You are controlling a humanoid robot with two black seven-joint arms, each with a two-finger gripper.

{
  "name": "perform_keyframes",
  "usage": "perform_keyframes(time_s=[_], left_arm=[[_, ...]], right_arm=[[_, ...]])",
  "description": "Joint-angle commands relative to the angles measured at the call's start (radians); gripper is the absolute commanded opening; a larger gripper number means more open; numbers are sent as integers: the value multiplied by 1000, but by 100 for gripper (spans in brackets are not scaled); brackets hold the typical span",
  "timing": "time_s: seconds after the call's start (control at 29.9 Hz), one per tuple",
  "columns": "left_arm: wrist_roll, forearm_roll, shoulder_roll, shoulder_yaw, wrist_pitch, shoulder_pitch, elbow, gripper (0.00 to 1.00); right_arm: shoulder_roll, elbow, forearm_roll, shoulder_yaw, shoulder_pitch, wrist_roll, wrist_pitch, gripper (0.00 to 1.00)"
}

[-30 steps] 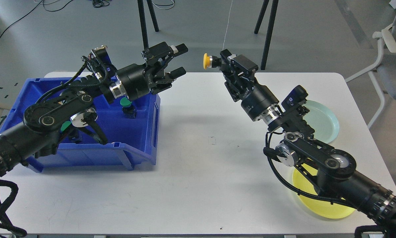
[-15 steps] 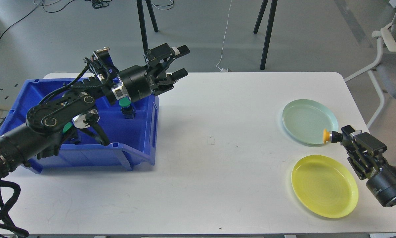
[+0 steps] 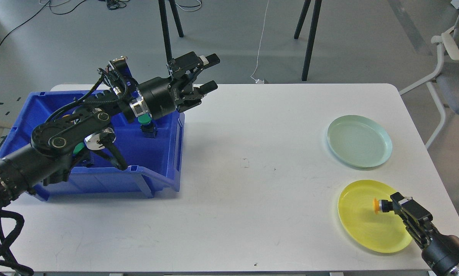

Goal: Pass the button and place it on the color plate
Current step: 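Release the button onto the yellow plate and withdraw the right gripper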

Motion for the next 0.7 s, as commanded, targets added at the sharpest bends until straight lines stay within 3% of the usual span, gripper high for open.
perform_keyframes(time_s=[0.0,0.1,0.2,0.43,0.53,0.67], left_arm=[[0,0,0,-1,0,0,1,92],[0,0,1,-1,0,1,0,92],[0,0,0,-1,0,1,0,92],[0,3,23,-5,0,-5,-5,92],[0,17,125,-22,0,-25,-12,92],[0,103,363,15,0,-97,-112,92]], right_arm=[[37,0,5,2,0,0,-5,70],[37,-2,7,7,2,0,-2,86],[30,-2,7,8,0,0,-2,94],[3,11,126,57,3,0,6,96],[3,14,211,168,20,0,30,97],[13,-3,353,226,152,0,136,97]])
